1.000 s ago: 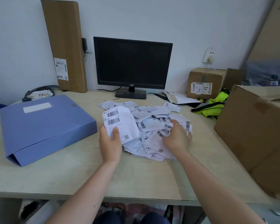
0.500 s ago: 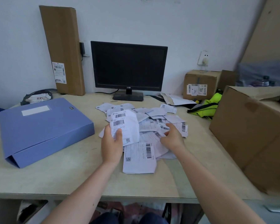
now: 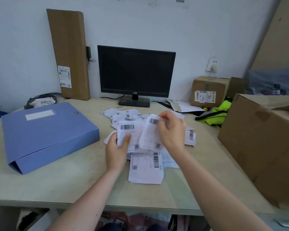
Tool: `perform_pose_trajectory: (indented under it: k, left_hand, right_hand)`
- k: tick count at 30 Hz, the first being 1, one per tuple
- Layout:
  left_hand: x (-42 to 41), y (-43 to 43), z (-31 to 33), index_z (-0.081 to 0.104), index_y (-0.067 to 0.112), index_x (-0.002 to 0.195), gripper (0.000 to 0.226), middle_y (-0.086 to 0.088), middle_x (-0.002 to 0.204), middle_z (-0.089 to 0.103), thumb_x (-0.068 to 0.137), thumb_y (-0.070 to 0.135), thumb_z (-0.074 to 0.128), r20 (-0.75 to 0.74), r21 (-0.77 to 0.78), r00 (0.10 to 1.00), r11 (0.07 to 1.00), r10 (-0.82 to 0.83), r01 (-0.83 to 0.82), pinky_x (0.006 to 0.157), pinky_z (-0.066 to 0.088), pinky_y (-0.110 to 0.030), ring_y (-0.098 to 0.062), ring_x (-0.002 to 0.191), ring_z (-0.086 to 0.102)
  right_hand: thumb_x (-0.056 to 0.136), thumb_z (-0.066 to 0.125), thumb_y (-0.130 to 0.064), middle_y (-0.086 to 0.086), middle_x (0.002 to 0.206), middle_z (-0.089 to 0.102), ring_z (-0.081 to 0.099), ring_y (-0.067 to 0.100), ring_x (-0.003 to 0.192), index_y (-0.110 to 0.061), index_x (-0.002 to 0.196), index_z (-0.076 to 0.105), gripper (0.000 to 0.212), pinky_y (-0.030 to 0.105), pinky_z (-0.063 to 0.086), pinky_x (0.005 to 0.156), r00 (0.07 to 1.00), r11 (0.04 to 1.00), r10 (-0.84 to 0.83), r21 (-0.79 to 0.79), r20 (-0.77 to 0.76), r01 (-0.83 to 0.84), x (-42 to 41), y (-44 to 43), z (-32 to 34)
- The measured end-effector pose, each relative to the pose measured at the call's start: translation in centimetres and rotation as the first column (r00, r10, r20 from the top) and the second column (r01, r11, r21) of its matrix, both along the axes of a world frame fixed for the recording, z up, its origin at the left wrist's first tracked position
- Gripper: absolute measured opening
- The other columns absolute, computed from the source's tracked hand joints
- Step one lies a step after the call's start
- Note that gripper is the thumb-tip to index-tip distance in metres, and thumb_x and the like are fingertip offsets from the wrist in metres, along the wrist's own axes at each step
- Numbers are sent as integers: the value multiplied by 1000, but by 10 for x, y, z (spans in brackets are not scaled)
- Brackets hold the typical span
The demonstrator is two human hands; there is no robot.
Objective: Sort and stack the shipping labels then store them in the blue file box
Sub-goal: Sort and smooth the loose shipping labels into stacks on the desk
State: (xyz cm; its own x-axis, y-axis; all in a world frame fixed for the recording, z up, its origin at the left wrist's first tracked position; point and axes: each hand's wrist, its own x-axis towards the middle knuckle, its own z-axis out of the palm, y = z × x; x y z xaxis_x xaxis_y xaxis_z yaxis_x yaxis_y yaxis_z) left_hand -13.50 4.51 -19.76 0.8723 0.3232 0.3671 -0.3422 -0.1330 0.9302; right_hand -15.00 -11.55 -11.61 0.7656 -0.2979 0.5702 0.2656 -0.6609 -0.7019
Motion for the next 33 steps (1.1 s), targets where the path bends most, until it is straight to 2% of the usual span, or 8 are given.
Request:
perform_pose_trajectory:
  k: [5, 9, 13, 19, 22, 26, 30, 33]
  left_hand:
    - [-6, -3, 5, 49, 11, 71, 39, 7, 65, 53, 101, 35, 43, 5, -83, 1000, 996, -16, 17, 59, 39, -20, 1, 59, 47]
    - [-4, -2, 6, 55, 20, 80, 18, 5, 74, 60, 92, 34, 56, -25, -9, 999, 999, -36, 35, 64, 46, -27, -1, 66, 54]
    - [3, 1, -1, 54, 21, 90, 2, 3, 81, 60, 90, 22, 56, -85, 20, 992, 996, 89, -87, 66, 47, -38, -18, 76, 59]
    - [4, 2, -2, 53, 12, 110, 19, 5, 95, 59, 96, 24, 51, -50, -2, 984, 985, 171, -171, 73, 43, -31, -20, 89, 59]
    - [-1, 0, 2, 52, 8, 113, 21, 3, 98, 58, 97, 22, 51, -38, 4, 981, 982, 191, -191, 69, 42, -25, -17, 87, 60]
    - [-9, -2, 11, 50, 6, 113, 18, 2, 99, 58, 98, 16, 50, -33, -35, 982, 981, 189, -190, 55, 39, -4, 6, 72, 54]
    - [-6, 0, 12, 53, 10, 110, 16, 8, 91, 58, 94, 13, 50, -42, -72, 985, 983, 165, -167, 64, 40, -23, -9, 79, 56]
    - [-7, -3, 19, 55, 11, 99, 11, 6, 83, 57, 90, 8, 48, -92, -67, 996, 997, 24, -30, 62, 42, -28, -19, 81, 55]
  right_hand:
    - [89, 49, -16, -8, 83, 71, 61, 12, 88, -27, 102, 65, 23, 28, 24, 98, 990, 944, 66, -315, -122, -101, 17, 28, -11]
    - [90, 51, -16, -7, 95, 72, 63, 12, 97, -29, 108, 65, 27, 27, 28, 101, 975, 968, 97, -209, -201, -139, 18, 32, -17]
    - [90, 52, -31, -7, 119, 64, 58, 17, 111, -27, 129, 52, 39, 41, 44, 97, 962, 986, 42, -144, -268, -83, 15, 17, -17]
    - [77, 56, -63, 2, 110, 62, 61, 26, 103, -15, 144, 24, 88, 36, 50, 86, 620, 778, -293, -558, -728, -287, -7, -2, -16]
    - [72, 72, -45, 0, 108, 62, 62, 23, 100, -17, 139, 32, 83, 36, 52, 84, 596, 838, -162, -428, -787, -338, -15, 0, -24]
    - [76, 68, -9, -4, 78, 56, 61, 16, 78, -20, 138, 39, 70, 32, 52, 76, 716, 971, 136, -52, -685, -234, -16, 1, -26]
    - [80, 62, -2, -1, 78, 57, 54, 10, 61, -16, 112, 58, 35, 22, 43, 55, 832, 930, 292, 344, -472, -131, -18, -10, -7]
    - [83, 54, -1, -6, 66, 54, 49, 1, 52, -20, 104, 59, 28, 16, 39, 51, 923, 928, 277, 322, -267, -185, -18, -18, 5]
